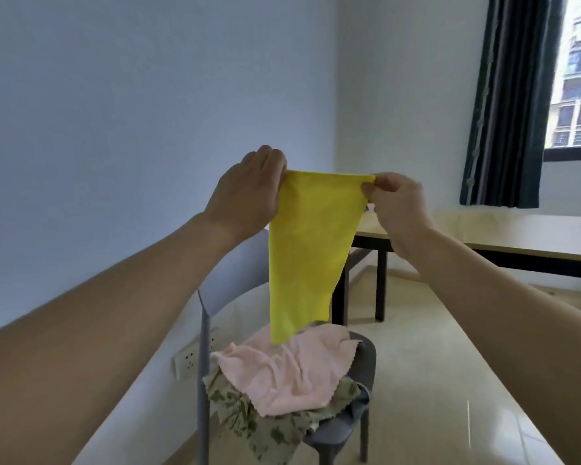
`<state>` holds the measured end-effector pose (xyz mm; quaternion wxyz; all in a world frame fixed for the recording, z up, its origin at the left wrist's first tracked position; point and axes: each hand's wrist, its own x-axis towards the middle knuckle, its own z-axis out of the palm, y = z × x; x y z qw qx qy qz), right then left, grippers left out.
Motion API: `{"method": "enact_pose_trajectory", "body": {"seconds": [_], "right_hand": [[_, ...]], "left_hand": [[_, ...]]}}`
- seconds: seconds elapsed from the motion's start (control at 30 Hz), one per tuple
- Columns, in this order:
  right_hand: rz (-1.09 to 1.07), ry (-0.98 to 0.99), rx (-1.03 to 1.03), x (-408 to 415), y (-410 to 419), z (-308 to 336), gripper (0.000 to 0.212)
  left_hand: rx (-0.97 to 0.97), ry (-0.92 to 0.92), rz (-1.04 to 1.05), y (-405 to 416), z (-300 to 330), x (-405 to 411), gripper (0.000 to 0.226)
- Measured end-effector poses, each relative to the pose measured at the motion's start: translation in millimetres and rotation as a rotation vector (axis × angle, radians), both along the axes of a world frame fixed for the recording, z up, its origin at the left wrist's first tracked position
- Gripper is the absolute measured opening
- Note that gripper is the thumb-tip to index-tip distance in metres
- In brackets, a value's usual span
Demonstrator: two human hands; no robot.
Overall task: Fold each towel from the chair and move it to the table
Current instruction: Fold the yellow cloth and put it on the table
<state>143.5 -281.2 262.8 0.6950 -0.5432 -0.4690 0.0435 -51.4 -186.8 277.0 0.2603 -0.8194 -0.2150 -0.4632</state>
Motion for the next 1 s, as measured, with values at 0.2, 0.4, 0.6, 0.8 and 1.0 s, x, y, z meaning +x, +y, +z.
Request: {"method": "enact_pose_trajectory", "body": {"seconds": [0.2, 0.4, 0.6, 0.8, 1.0], "right_hand": [[0.029, -0.067, -0.429, 8.3, -30.6, -107.1, 0.017], [0.268, -0.181, -1.276, 20.0, -54.5, -205.1, 0.013], [0.305, -0.284, -1.331, 32.6, -15.8, -216.3, 0.016], [0.195, -0.161, -1.024, 30.0, 65.5, -223.1, 0.015], [0.073, -0.166, -0.961, 39.5, 138.3, -260.1, 0.023]], "left_hand": [[-0.902, -0.018, -0.285, -41.4, -108.3, -9.2, 0.015], [-1.734, 0.231, -0.252, -57.9, -236.3, -8.4, 0.013], [-1.665, 0.308, -0.074, -21.3, -272.4, 0.9, 0.014], [-1.338, 0.009, 0.193, 65.8, -270.1, 17.3, 0.017], [-1.343, 0.0, 0.22, 119.8, -295.1, 45.0, 0.013]]}}
